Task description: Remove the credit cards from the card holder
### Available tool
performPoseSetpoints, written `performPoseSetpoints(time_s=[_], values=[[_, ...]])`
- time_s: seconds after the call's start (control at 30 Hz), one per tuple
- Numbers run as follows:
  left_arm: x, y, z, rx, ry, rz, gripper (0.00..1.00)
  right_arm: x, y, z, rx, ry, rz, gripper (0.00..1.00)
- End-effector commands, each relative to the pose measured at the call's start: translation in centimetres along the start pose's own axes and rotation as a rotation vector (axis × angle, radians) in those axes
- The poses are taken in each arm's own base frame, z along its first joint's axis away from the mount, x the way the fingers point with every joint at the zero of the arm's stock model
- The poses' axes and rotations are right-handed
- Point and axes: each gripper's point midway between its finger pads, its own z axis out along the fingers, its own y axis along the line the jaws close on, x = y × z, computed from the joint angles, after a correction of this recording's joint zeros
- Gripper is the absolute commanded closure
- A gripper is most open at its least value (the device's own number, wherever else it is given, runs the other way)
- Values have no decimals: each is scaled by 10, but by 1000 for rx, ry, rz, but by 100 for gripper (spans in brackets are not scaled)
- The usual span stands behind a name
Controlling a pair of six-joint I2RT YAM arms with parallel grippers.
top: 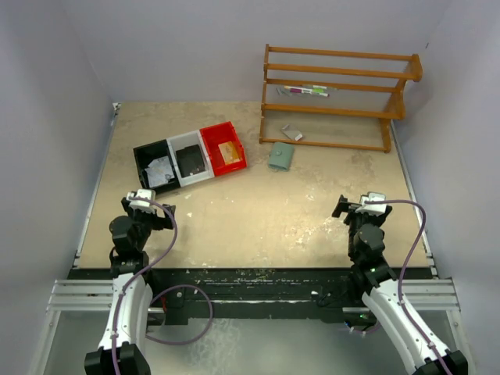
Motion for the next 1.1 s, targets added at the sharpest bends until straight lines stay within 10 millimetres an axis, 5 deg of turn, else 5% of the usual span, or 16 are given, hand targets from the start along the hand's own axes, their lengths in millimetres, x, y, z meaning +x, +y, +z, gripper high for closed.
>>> performPoseSetpoints(time_s=[0.0,0.37,0.53,0.67,0.8,0.93,1.07], values=[[-18,0,2,10,-61,42,1,-23,-3,2,27,-59,48,0],[-20,-1,2,18,-63,45,1,-23,-4,2,28,-61,47,0],[-69,13,3,-36,-14,31,1,-62,-19,-2,109,-69,68,0],[-111,22,12,14,165,117,1,-109,-44,-6,339,-100,465,0],[-131,17,17,107,355,72,1,-158,-5,6,130,-89,433,0],[-152,7,16,174,385,26,1,-155,15,19,130,-1,600,1],[-171,0,12,197,358,1,1,-165,75,43,-126,48,526,0]])
